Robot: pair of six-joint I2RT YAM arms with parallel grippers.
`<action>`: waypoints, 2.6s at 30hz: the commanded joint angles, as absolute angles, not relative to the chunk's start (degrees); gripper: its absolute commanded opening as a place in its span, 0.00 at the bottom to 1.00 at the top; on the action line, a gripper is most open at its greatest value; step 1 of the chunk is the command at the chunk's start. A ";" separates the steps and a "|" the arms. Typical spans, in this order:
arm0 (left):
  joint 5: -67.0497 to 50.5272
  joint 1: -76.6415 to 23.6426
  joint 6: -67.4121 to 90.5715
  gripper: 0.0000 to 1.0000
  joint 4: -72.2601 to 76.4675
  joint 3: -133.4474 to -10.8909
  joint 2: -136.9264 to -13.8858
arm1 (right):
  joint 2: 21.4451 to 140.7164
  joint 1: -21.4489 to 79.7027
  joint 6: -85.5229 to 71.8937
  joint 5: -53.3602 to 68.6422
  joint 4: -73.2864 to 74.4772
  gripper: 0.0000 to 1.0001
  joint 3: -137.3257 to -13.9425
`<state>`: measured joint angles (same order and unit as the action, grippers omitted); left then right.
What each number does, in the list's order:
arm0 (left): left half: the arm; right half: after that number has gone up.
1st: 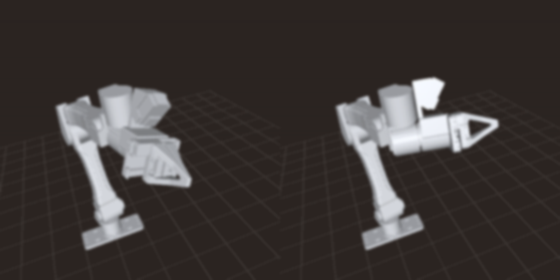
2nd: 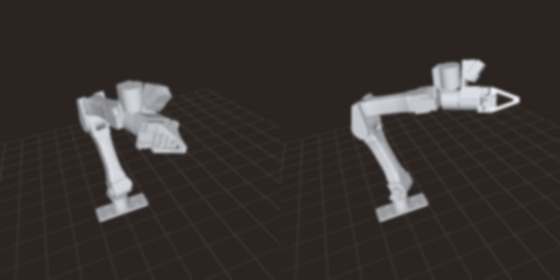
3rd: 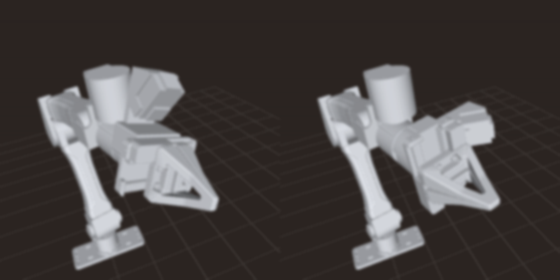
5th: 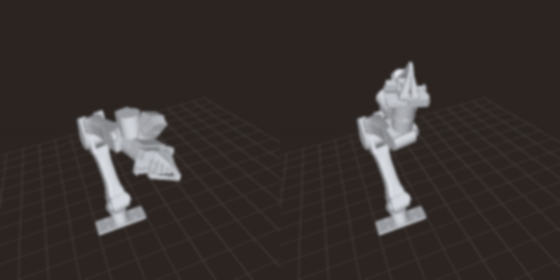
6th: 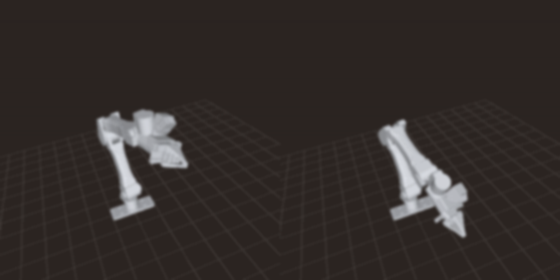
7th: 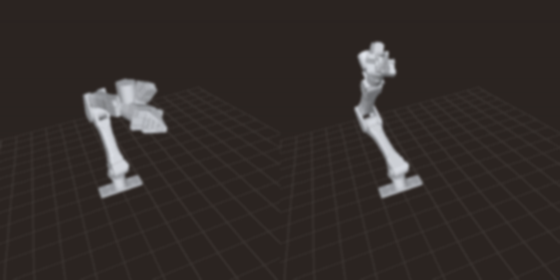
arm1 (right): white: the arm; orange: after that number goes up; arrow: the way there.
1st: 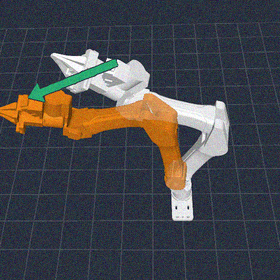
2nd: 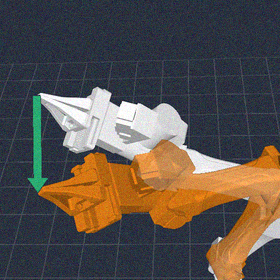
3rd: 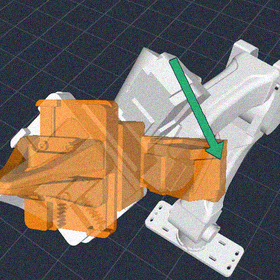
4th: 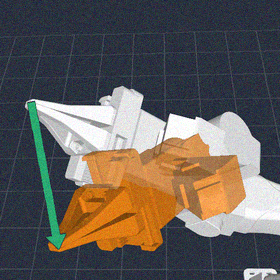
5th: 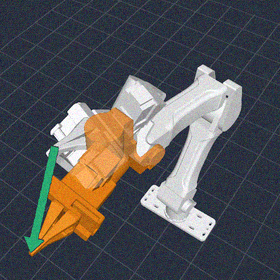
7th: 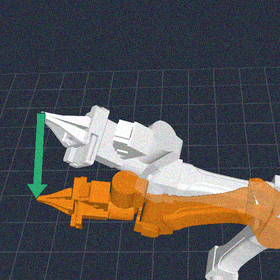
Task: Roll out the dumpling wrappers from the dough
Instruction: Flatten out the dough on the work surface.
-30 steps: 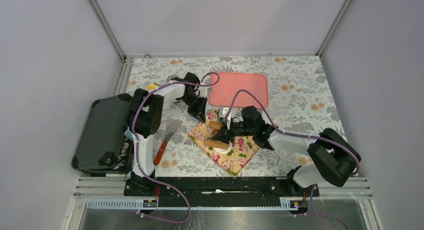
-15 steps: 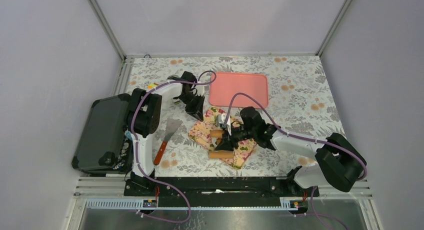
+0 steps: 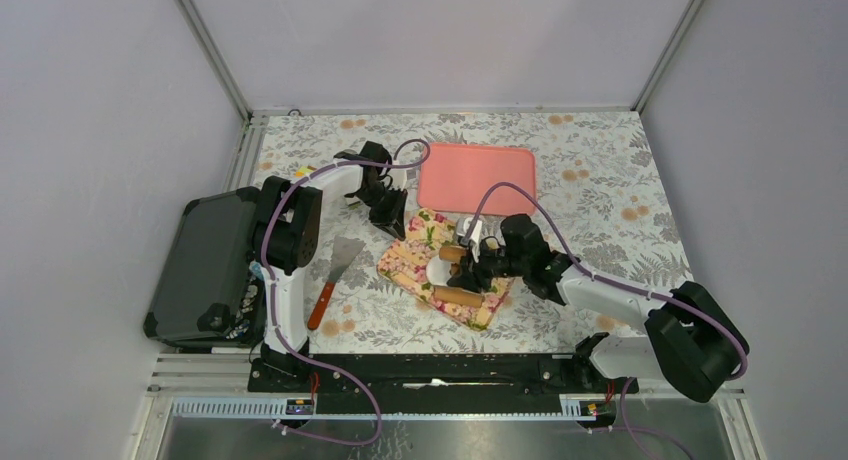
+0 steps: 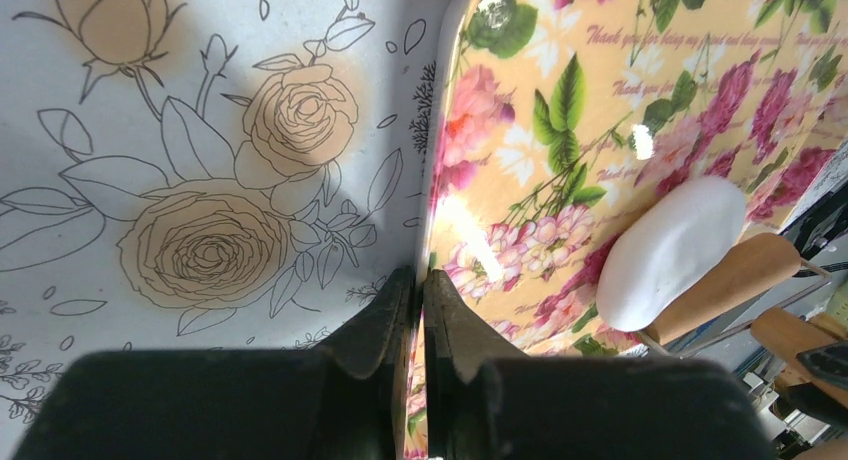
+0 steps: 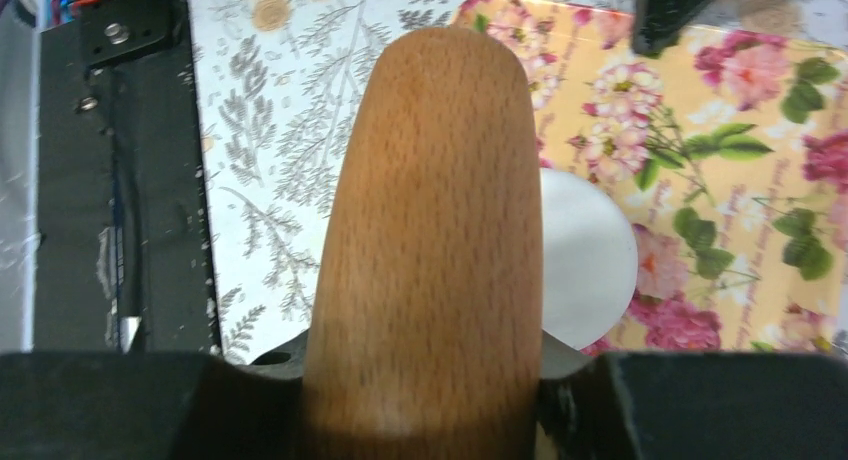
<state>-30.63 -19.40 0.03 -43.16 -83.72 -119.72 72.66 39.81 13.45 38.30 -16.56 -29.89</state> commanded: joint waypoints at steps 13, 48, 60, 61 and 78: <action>-23.90 -18.63 -1.58 0.00 -39.85 -82.00 -120.92 | 72.81 38.43 19.26 27.47 -19.74 0.00 -35.32; -26.22 -18.69 -3.44 0.00 -40.88 -82.53 -121.38 | 92.04 31.83 6.35 29.19 -34.35 0.00 -41.86; -24.75 -18.63 -2.46 0.00 -40.70 -82.71 -121.49 | 91.78 32.49 5.59 28.13 -26.02 0.00 -35.10; -24.66 -18.63 -2.38 0.00 -40.72 -82.71 -121.45 | 91.88 32.56 5.49 28.07 -25.81 0.00 -34.60; -23.84 -18.11 -1.40 0.00 -40.30 -82.45 -121.38 | 98.02 36.20 3.41 29.91 -26.74 0.00 -31.01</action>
<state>-30.81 -19.09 -0.14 -42.00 -83.72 -119.72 92.75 34.44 3.92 30.41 -44.21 -36.38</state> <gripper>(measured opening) 0.068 0.350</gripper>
